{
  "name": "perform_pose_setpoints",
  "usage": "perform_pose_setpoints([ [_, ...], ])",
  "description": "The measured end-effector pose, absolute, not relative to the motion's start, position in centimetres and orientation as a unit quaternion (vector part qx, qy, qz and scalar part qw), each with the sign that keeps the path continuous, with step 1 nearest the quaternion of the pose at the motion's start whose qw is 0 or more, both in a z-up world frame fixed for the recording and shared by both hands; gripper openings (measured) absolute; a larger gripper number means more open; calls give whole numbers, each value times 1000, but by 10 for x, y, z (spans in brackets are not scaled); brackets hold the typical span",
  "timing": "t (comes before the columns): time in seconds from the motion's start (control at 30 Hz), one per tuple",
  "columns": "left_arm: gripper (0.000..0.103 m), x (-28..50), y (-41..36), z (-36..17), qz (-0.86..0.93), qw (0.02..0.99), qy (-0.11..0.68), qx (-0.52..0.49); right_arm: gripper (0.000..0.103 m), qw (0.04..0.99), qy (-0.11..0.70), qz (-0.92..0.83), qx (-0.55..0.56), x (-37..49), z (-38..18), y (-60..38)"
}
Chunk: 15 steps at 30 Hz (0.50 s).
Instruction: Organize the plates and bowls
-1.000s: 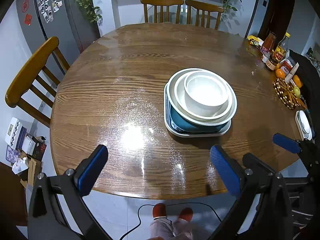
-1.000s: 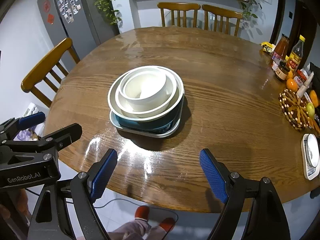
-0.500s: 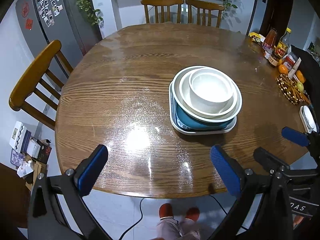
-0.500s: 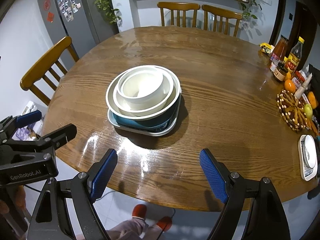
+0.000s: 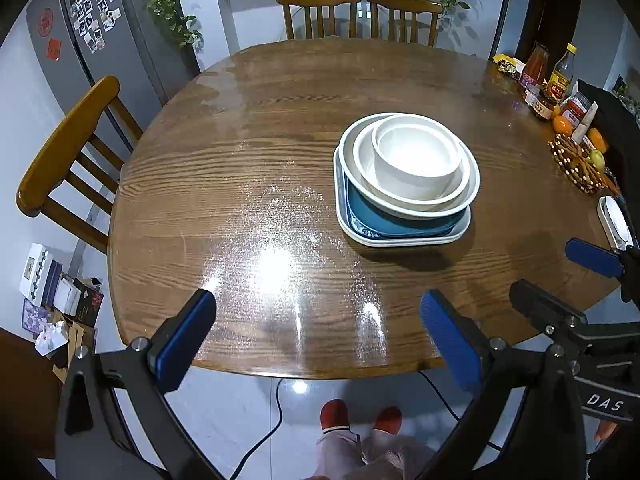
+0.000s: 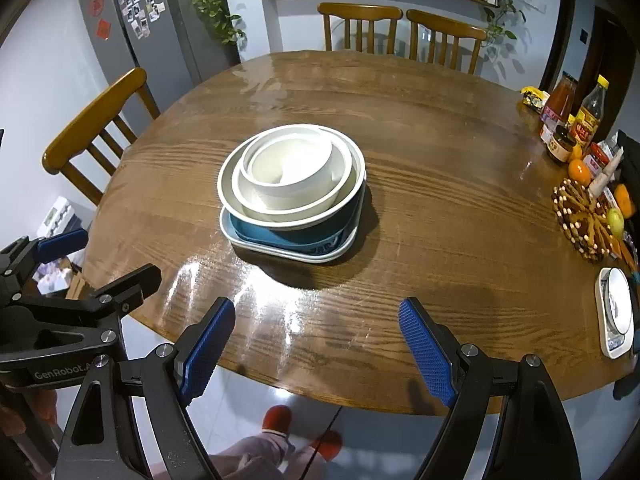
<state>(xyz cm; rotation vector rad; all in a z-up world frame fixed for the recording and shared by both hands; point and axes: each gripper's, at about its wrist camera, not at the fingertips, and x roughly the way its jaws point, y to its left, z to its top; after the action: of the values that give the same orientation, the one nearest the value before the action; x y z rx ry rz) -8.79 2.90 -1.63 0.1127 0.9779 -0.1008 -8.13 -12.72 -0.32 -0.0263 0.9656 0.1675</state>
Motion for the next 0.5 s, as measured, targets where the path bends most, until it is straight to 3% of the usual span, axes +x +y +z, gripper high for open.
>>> perform_pose_setpoints([
  [0.5, 102, -94, 23, -13, -47, 887, 456, 61, 85, 884, 460, 77, -15, -92, -3, -128],
])
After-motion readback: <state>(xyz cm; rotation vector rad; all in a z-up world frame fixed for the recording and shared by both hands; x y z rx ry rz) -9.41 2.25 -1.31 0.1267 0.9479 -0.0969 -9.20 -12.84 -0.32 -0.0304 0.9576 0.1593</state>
